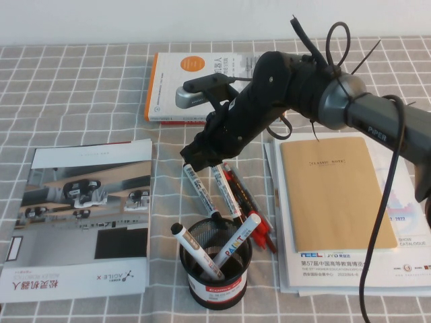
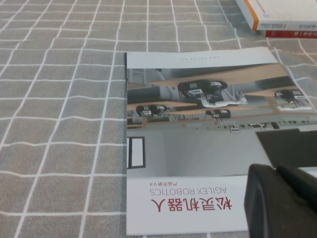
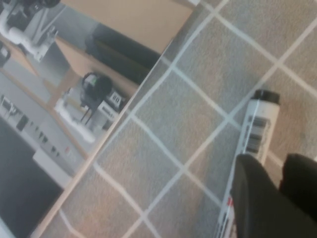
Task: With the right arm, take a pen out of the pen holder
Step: 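Take a marker out of the pen holder and lay it on the table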
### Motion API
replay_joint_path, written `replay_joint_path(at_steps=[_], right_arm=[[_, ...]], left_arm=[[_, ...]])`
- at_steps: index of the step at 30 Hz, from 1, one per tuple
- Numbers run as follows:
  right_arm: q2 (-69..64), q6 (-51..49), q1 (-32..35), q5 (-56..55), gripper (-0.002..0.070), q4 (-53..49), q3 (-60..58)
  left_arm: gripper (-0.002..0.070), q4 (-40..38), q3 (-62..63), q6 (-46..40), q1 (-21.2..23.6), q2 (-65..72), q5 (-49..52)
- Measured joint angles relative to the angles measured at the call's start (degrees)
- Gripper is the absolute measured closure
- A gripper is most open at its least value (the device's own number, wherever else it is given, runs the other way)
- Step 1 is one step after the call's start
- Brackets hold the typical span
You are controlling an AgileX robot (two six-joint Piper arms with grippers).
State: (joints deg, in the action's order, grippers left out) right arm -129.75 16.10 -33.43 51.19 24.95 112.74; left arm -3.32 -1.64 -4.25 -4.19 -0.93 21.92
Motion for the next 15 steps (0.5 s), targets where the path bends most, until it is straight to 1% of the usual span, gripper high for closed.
replay_joint_path(at_steps=[5, 11, 15], right_arm=[[0.00, 0.00, 0.00, -1.38, 0.0594, 0.00, 0.00], [-0.04, 0.00, 0.00, -1.87, 0.0494, -0.11, 0.00], [-0.04, 0.00, 0.00, -1.87, 0.0466, -0.11, 0.00]], left_arm=[[0.0678, 0.00, 0.00, 0.00, 0.00, 0.00, 0.00], [0.0678, 0.00, 0.00, 0.00, 0.00, 0.00, 0.00], [0.0678, 0.00, 0.00, 0.00, 0.00, 0.00, 0.00]])
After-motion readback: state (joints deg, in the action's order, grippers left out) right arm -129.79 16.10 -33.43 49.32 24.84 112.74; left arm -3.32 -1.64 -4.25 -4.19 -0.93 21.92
